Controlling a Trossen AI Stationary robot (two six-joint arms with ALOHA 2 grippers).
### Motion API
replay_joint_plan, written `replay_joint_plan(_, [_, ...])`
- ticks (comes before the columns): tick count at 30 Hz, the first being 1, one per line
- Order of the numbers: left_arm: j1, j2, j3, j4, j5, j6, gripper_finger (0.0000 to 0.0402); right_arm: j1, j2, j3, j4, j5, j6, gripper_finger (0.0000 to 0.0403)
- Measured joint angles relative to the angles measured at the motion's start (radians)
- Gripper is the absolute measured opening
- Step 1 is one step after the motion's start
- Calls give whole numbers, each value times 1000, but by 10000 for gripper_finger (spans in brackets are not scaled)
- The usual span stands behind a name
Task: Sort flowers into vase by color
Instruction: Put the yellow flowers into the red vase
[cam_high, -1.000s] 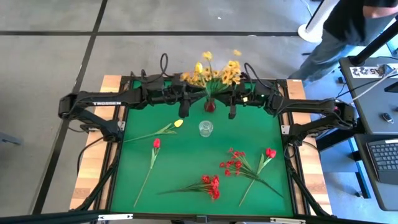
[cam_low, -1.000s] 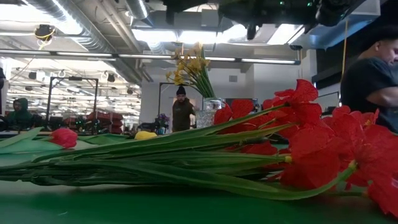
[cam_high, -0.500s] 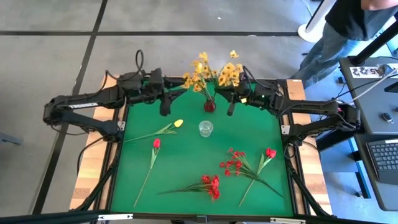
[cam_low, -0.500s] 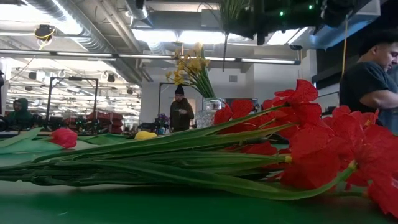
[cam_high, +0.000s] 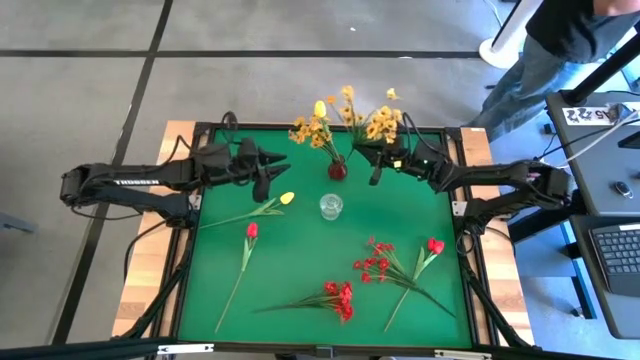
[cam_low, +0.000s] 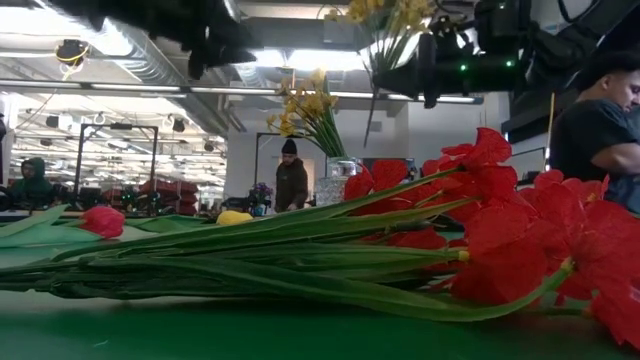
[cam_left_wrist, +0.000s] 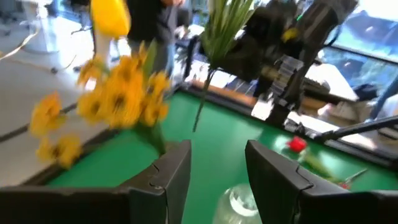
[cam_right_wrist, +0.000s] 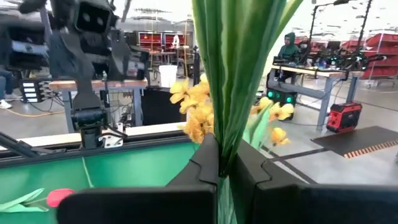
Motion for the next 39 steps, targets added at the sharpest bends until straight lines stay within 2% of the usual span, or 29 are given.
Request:
replay_joint_plan(4, [2,-1,-62,2,-42,-22,148,-1,79,0,57,-6,-1,11])
replay_joint_plan(13, [2,-1,-163,-1,-62,-76,148,-6,199,1,186,32,-10,11])
replay_joint_plan(25, [2,0,-186,-2,-68,-97,148,-14,278,2,179,64,-30,15])
replay_joint_plan(32, [2,0,-186,-9,-69,-97,148,-14,287,2,151,26,-35,89])
replay_joint_plan(39, [2,0,-186,-56,-70,-101,148,-14,282,2,152,20,-37,186])
